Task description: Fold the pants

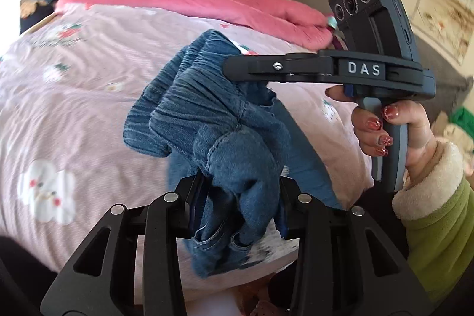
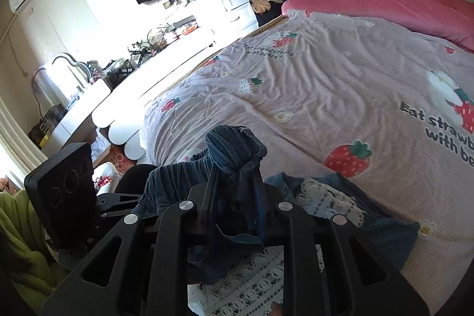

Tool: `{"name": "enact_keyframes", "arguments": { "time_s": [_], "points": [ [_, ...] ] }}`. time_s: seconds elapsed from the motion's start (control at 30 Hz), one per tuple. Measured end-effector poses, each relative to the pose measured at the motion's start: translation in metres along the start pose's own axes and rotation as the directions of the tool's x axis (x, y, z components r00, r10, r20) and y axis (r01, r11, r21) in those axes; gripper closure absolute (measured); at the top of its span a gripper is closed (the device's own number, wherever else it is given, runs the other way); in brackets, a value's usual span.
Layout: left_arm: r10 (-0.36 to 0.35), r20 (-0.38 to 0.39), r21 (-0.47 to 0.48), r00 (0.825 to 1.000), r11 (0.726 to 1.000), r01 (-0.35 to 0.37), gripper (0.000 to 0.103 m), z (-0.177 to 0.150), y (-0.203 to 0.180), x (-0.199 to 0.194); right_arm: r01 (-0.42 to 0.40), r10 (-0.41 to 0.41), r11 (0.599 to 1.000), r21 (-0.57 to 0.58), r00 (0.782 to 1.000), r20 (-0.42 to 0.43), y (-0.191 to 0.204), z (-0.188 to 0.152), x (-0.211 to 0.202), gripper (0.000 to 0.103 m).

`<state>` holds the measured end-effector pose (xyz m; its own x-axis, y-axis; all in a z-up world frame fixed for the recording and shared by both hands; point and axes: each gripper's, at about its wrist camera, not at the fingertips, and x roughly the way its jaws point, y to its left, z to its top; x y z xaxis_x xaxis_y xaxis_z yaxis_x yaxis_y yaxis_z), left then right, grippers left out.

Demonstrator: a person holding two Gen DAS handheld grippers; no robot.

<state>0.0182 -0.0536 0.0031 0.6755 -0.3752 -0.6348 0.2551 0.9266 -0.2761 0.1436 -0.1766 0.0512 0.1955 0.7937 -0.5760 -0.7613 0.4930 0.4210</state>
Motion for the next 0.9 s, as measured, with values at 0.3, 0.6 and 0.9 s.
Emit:
{"name": "enact_keyframes", "arguments": {
  "time_s": [0.3,0.6,0.9],
  "points": [
    [0.015,-0.060,0.069,0.998,0.998,-0.011,0.073,0.001,-0.029,0.033,0.123,-0.124,0.988,0.092,0.992,0.005,-0.039,-0.025,-0.023,0.070],
    [-0.002,-0.074,0.087,0.997,0.996,0.009,0.064,-0.001,-0.048,0.035,0.123,-0.134,0.982,0.144,0.989,0.069,-0.044,-0.028,-0.047,0.054],
    [-0.152,-0.093,0.119,0.984,0.980,0.162,0.044,-0.011,-0.065,0.022,0.119,-0.145,0.970,0.214,0.983,0.110,-0.053,-0.034,-0.059,0.044]
  ]
}}
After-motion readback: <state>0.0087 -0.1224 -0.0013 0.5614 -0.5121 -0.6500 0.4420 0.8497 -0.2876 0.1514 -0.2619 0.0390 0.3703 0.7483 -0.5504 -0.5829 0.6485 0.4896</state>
